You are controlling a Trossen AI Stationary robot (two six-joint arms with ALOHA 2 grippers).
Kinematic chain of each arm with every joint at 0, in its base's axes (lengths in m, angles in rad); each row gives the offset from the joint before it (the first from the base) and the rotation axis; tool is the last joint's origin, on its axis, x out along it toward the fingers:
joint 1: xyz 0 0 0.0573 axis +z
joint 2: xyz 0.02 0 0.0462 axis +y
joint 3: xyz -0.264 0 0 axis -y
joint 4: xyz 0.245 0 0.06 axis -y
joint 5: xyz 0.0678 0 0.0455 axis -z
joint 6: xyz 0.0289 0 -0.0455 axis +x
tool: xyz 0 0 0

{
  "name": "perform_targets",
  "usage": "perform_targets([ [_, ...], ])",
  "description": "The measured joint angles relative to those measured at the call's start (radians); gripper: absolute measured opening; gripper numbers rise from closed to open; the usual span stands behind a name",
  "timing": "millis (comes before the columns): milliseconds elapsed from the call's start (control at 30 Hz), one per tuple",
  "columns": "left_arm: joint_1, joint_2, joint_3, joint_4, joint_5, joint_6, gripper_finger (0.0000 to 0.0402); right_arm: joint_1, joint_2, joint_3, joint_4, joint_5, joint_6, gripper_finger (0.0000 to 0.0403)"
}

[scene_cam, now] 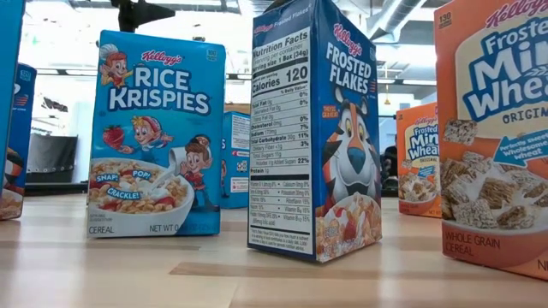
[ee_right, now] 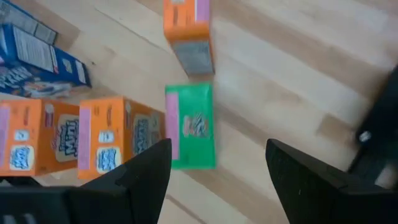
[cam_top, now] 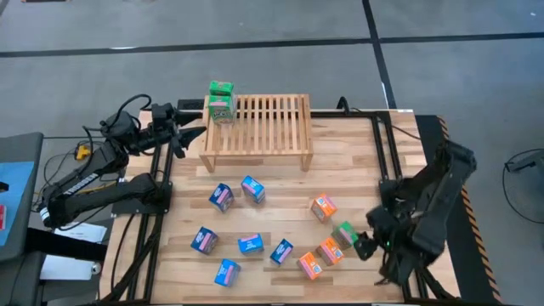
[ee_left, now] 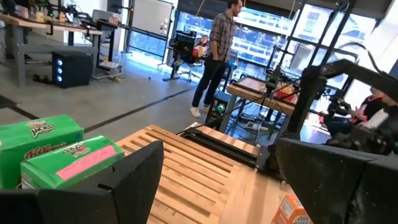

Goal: Stack cereal on shelf
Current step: Put the green cereal box on the shelf aligned with other green cereal boxes

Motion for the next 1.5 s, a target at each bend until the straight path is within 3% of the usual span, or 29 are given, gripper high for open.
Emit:
perform_targets([
  [167, 0.0, 0.0, 0.0, -0.009, 0.017, -0.006, 0.0302, 0.073, 0.101, 0.0, 0.078, 0.001, 0.112, 0.0286],
  [367, 0.0, 0.027, 0.0, -0.008, 0.063, -0.025, 0.0302, 0.067, 0.167, 0.0, 0.174, -0.118, 0.051, 0.0286],
  [700, 0.0, 0.087, 0.0, 0.017, 0.089, -0.043, 0.0302, 0.041, 0.263, -0.01, 0.163, -0.098, 0.114, 0.0286],
  [933, 0.0, 0.091, 0.0, 0.02, 0.105, -0.065, 0.0302, 0.02, 0.294, -0.082, 0.328, -0.099, 0.128, 0.0286],
  [1067, 0.0, 0.091, 0.0, 0.02, 0.106, -0.073, 0.0302, 0.018, 0.259, -0.073, 0.351, -0.1, 0.115, 0.0287],
  [1233, 0.0, 0.091, 0.0, 0.019, 0.128, -0.071, 0.0302, 0.007, 0.153, -0.038, 0.238, -0.142, 0.03, 0.0287],
  [1500, 0.0, 0.091, 0.0, 0.033, 0.167, -0.077, 0.0302, -0.139, -0.011, -0.023, 0.115, -0.162, -0.208, 0.0287],
])
